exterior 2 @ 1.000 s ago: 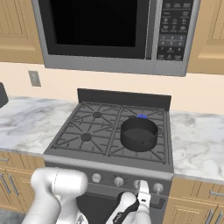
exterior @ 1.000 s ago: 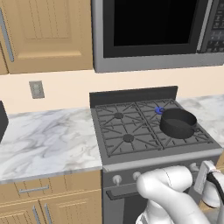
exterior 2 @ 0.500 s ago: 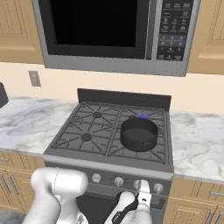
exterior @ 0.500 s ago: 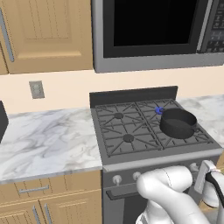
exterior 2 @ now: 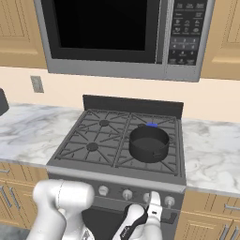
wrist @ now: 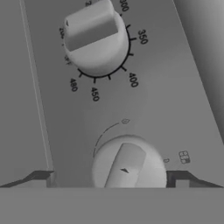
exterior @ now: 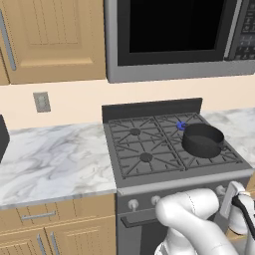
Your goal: Turn off the rear right burner of the stove.
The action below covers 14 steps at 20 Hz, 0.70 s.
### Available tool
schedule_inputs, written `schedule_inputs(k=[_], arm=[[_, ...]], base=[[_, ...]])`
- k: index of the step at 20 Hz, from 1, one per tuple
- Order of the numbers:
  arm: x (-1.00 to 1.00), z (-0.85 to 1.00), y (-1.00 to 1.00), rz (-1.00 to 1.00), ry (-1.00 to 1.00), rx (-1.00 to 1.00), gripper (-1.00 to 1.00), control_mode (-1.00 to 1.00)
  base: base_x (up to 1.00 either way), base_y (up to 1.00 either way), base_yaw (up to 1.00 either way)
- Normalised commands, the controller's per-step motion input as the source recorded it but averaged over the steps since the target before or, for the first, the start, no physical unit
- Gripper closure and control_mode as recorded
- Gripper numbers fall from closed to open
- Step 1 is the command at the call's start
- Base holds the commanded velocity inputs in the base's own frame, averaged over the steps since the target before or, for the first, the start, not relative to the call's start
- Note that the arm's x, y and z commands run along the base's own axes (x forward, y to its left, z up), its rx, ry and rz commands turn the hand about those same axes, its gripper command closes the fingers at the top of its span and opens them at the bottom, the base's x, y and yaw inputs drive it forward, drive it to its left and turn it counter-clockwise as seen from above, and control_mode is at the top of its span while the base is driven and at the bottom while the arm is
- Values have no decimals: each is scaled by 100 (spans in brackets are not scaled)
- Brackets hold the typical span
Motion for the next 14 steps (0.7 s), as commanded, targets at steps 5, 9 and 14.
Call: schedule_inputs(k=[5,9,14], arm=[[21,12,0,-3,-2,0,100,-100],[7,9,2,-2,-2,1,100,-100],[0,19,0,-1,-8,3,100,-100]], base=[[0,0,0],[0,0,0],[0,0,0]])
